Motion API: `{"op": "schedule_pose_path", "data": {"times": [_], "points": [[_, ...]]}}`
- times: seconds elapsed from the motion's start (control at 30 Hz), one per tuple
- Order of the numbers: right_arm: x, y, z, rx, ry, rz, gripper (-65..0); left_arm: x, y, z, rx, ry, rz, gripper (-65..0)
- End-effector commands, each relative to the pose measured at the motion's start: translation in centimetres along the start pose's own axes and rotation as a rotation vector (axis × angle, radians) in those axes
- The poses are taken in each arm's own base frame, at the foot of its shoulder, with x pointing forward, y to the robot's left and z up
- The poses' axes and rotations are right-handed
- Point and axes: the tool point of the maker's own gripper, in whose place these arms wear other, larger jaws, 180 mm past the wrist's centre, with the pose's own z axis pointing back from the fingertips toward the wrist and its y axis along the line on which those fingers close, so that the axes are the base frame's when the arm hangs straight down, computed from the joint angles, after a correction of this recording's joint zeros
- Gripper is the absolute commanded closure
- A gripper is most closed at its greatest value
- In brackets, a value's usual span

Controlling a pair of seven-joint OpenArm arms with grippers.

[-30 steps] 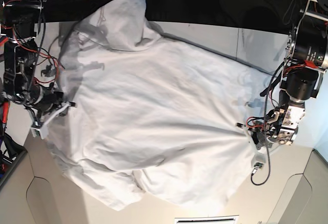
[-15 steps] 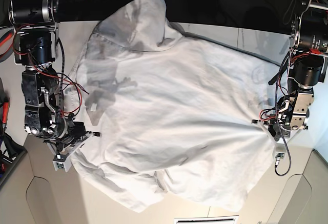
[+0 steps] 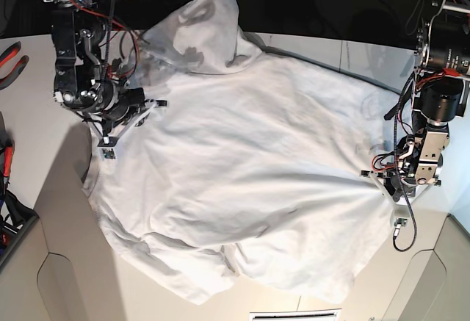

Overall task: Layout the t-shirt on the table in an organized manner, then fold the t-shirt properly
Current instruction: 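Grasp the shirt edge with the right gripper and pull it outward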

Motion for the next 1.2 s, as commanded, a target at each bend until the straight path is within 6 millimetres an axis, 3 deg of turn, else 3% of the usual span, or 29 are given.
{"op": "schedule_pose_path", "data": {"times": [0.0, 0.2, 0.53, 0.8, 0.93, 1.17], "points": [[1.7, -0.7, 0.4, -0.034, -0.072, 0.031, 0.0, 0.4, 0.7, 0.1, 0.004, 0.011, -0.002, 0.0], [2.8, -4.5, 0.0, -0.164, -0.088, 0.103, 0.0, 0.4, 0.4, 0.1, -0.009, 0.011, 0.027, 0.0], [5.1, -10.1, -3.7, -0.242, -0.016, 0.072, 0.0, 0.6, -1.3, 0.2, -0.104, 0.004, 0.112, 0.0], [9.1, -10.8, -3.4, -0.251, -0.067, 0.059, 0.0, 2.7, -2.9, 0.9, -0.190, -0.050, 0.151, 0.0], [10.6, -10.7, -3.1, -0.250, -0.090, 0.059, 0.0, 5.4, -3.2, 1.7, -0.200, -0.122, 0.132, 0.0], [10.6, -10.0, -2.8, -0.222, -0.070, 0.046, 0.0, 10.6, -4.0, 4.0, -0.221, -0.253, 0.082, 0.0]]}}
